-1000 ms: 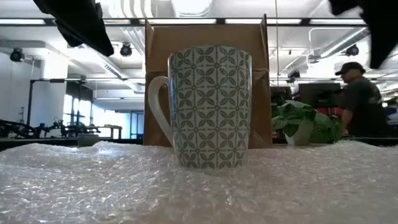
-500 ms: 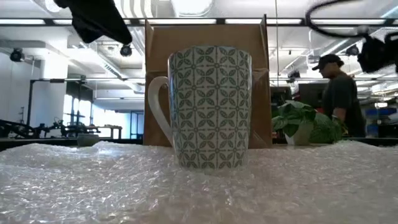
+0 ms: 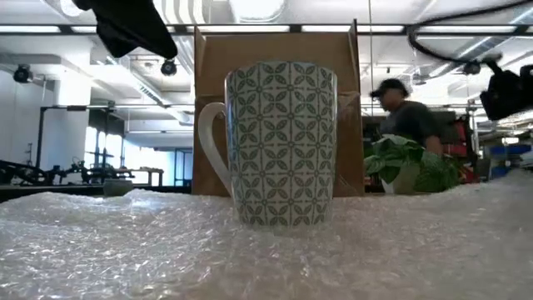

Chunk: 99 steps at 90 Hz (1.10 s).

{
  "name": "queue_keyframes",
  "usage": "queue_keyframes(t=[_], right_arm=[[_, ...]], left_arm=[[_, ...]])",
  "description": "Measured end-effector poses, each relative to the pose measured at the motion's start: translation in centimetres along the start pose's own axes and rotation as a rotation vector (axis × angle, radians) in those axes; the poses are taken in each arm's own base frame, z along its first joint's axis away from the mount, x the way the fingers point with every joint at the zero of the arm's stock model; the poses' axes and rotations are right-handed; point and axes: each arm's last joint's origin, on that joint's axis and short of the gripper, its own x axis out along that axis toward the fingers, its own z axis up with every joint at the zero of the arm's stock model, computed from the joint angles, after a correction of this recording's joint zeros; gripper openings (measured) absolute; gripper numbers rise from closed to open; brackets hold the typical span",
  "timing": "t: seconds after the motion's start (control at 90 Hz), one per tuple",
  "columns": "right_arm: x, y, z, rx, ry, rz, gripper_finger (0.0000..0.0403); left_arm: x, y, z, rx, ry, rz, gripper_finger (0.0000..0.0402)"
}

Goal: Wrap mug
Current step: Wrap the white mug in bubble wrap

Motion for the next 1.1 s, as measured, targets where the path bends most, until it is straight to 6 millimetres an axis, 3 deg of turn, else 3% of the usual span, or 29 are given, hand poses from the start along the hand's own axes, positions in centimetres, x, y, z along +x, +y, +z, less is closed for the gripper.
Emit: queue_keyframes(t=[0.433, 0.744, 0.944, 1.1], right_arm=[[-5.6, 4.7, 2.6, -0.230, -0.334, 0.236, 0.0001], [-10.7, 8.2, 5.9, -0.310, -0.725, 0.419, 0.0001], [-10.4, 9.9, 8.1, -0.327, -0.828, 0.489, 0.0000], [-8.8, 9.0, 8.0, -0.373, -0.591, 0.473, 0.0004]], left_arm=[[0.0, -0.1, 0.1, 0.012, -0.018, -0.004, 0.0000], [0.0, -0.1, 0.1, 0.013, -0.019, -0.002, 0.0000], [0.0, -0.1, 0.1, 0.013, -0.019, -0.002, 0.0000], [0.0, -0.1, 0.1, 0.013, -0.019, -0.002, 0.0000]])
